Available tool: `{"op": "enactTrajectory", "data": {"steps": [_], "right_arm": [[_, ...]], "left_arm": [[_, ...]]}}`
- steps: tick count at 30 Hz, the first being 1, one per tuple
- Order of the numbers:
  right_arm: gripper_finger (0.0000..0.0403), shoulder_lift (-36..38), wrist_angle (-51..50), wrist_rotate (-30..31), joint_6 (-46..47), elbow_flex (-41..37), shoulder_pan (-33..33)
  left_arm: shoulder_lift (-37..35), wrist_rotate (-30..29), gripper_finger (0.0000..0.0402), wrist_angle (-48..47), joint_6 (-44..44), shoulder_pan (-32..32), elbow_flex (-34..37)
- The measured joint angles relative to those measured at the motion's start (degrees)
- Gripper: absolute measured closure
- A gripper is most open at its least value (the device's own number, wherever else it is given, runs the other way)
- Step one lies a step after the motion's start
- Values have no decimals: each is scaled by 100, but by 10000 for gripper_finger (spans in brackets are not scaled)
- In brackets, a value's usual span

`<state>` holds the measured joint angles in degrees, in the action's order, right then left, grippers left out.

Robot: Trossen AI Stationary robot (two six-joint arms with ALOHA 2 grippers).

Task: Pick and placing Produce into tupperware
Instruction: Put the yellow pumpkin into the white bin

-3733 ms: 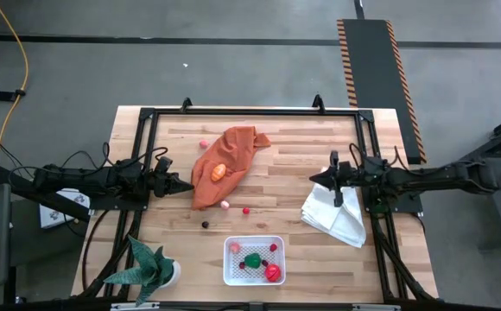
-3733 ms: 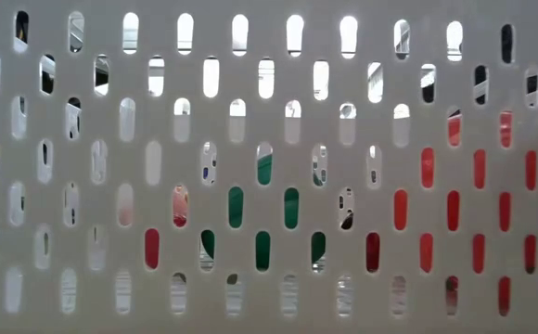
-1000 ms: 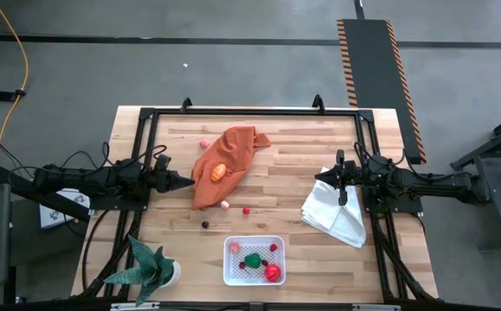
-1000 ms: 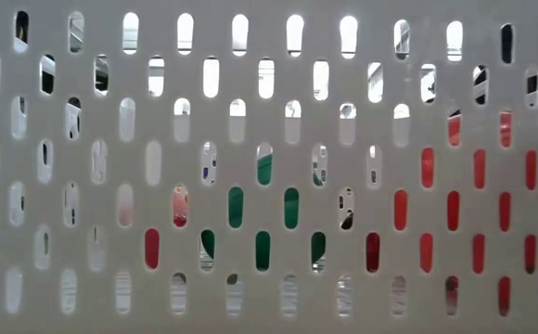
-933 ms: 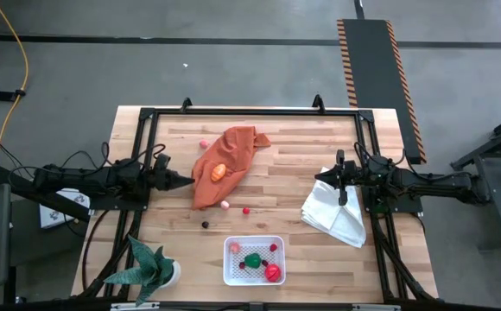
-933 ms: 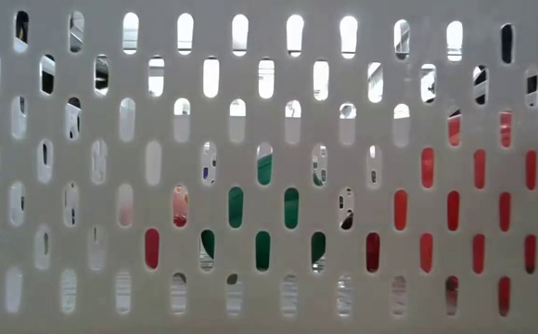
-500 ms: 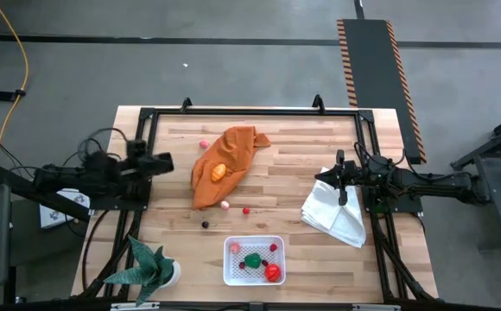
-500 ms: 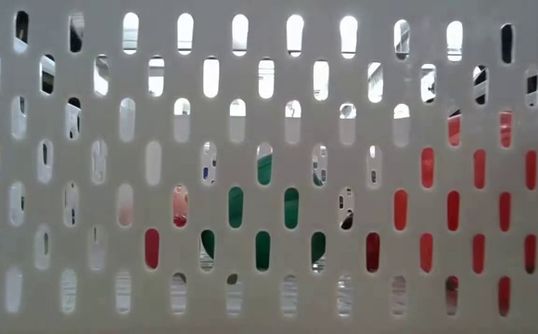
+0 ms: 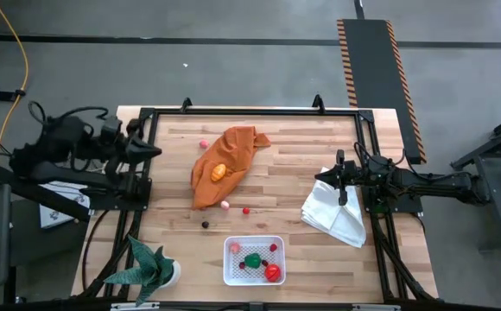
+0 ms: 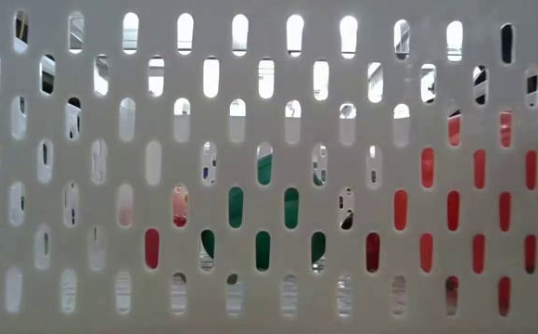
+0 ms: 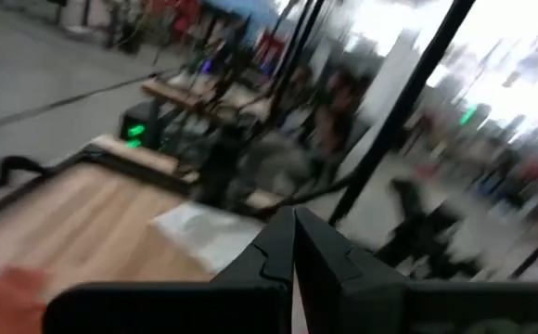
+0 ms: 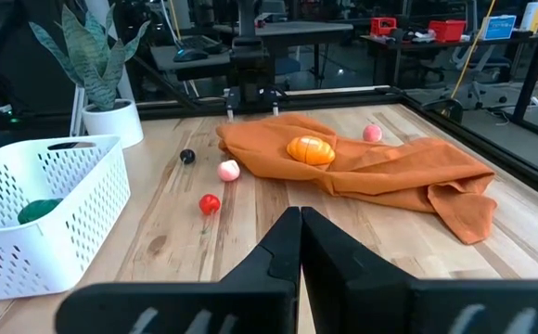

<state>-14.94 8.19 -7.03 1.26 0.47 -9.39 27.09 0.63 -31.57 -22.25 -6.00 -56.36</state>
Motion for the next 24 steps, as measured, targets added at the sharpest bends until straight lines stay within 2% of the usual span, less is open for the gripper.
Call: {"op": "enactTrajectory", "data": {"steps": [4, 9, 15, 18, 24], "right_arm": [[402, 0, -27, 2, 0, 0, 1], [402, 0, -34, 2, 0, 0, 2], [402, 0, -42, 2, 0, 0, 0], [402, 0, -52, 1, 0, 0, 1], [402, -4, -89, 2, 0, 0, 0]], "left_arm": [[919, -131, 401, -1055, 810, 0, -993], [1928, -165, 401, -2046, 1560, 0, -1798], [2999, -728, 395, -2785, 1606, 0, -2296], [3406, -850, 371, -2829, 1485, -4, -2332], [4106, -1103, 288, -2862, 888, -4, -2332]]}}
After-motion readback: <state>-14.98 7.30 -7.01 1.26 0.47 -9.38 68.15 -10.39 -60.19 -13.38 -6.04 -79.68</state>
